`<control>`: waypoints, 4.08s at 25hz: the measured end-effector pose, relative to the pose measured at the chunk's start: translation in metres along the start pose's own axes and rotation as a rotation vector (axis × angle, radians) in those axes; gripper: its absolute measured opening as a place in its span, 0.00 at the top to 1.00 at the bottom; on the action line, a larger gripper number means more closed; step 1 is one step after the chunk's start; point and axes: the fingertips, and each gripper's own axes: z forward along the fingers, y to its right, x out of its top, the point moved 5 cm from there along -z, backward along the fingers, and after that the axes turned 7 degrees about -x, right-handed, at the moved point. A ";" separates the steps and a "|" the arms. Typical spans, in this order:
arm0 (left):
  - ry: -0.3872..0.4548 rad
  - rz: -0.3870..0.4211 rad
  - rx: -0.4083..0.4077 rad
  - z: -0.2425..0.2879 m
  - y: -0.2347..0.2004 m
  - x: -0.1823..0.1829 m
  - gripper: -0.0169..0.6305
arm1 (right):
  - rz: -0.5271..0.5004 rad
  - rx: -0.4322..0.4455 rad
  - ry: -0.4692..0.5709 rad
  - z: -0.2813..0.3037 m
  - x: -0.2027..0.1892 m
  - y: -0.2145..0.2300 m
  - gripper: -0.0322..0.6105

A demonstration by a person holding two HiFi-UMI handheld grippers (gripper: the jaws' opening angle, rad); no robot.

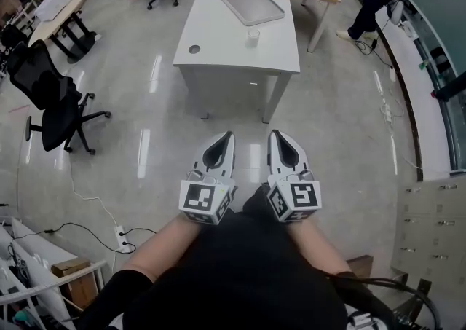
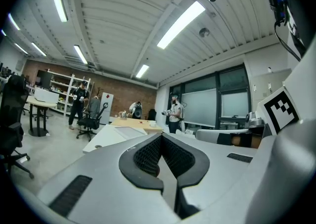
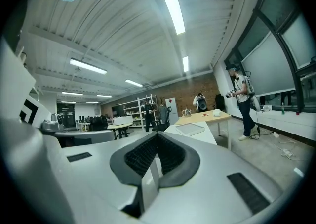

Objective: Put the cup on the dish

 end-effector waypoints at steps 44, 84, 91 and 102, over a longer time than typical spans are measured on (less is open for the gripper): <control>-0.081 -0.038 0.035 0.350 -0.160 0.002 0.97 | -0.040 0.078 -0.076 0.349 0.024 0.154 0.93; -0.326 -0.116 0.026 0.547 -0.374 -0.122 0.97 | -0.087 0.077 -0.494 0.640 -0.146 0.189 0.56; -0.351 -0.149 0.053 0.559 -0.389 -0.144 0.97 | -0.106 0.111 -0.528 0.664 -0.172 0.186 0.56; -0.359 -0.146 0.045 0.572 -0.400 -0.157 0.97 | -0.113 0.123 -0.543 0.673 -0.179 0.190 0.56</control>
